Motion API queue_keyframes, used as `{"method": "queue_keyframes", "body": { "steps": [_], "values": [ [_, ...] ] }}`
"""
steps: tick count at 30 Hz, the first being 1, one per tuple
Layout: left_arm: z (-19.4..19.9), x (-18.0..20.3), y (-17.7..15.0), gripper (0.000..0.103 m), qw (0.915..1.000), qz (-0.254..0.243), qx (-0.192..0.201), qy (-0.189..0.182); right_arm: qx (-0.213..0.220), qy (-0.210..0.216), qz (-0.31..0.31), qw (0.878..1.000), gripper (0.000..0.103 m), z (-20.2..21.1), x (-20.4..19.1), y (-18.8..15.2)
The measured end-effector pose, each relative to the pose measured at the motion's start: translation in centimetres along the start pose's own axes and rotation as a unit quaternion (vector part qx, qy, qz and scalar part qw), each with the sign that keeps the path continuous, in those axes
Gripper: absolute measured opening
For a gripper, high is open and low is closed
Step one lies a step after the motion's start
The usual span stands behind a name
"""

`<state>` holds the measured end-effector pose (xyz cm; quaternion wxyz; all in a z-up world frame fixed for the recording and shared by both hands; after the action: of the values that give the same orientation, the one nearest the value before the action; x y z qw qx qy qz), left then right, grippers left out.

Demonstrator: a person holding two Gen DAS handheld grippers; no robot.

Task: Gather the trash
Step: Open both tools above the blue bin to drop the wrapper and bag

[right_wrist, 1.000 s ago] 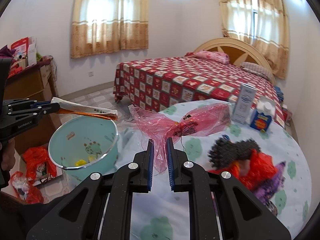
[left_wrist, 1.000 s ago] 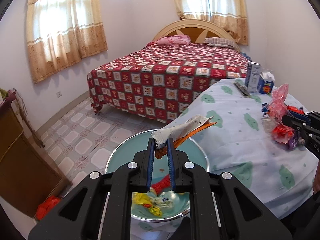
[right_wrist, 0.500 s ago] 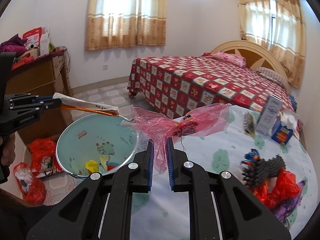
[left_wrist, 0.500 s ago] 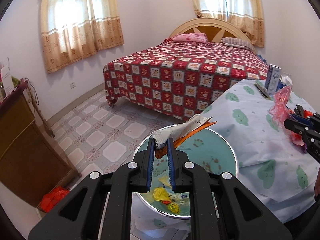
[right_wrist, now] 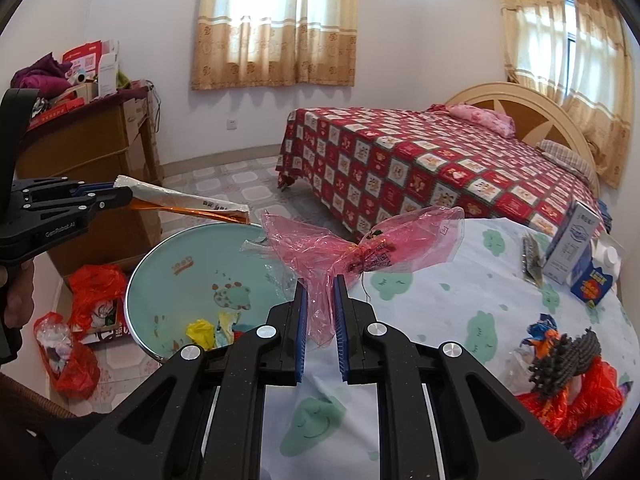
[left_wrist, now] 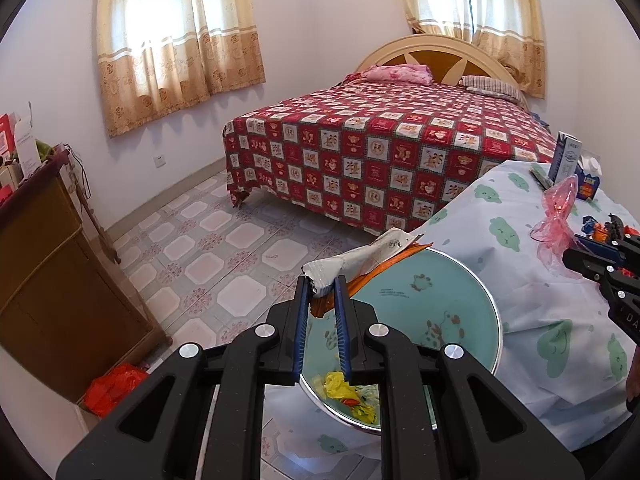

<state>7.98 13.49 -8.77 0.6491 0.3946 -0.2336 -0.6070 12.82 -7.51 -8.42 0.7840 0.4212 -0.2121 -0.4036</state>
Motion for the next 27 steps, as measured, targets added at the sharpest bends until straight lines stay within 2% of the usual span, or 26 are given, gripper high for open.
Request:
{"method": "queue_keyframes", "body": {
  "steps": [27],
  "values": [
    [-1.3, -1.8, -0.7, 0.013, 0.9993, 0.017, -0.015, 0.029, -0.013, 0.034, 0.039, 0.999, 0.013, -2.4, -3.3, 0.7]
  ]
}}
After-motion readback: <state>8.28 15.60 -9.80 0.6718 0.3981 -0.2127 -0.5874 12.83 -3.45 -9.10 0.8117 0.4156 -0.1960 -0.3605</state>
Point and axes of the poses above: each gripper's, at about its wrist camera, not at the fingertips, and z roughly against the way its jaws point, x to its right, y to its top, the point moved 4 cm from there along -z, roughly the way its jaws point, and after that the axes turned 7 degrees about y, right-handed, at the moved point
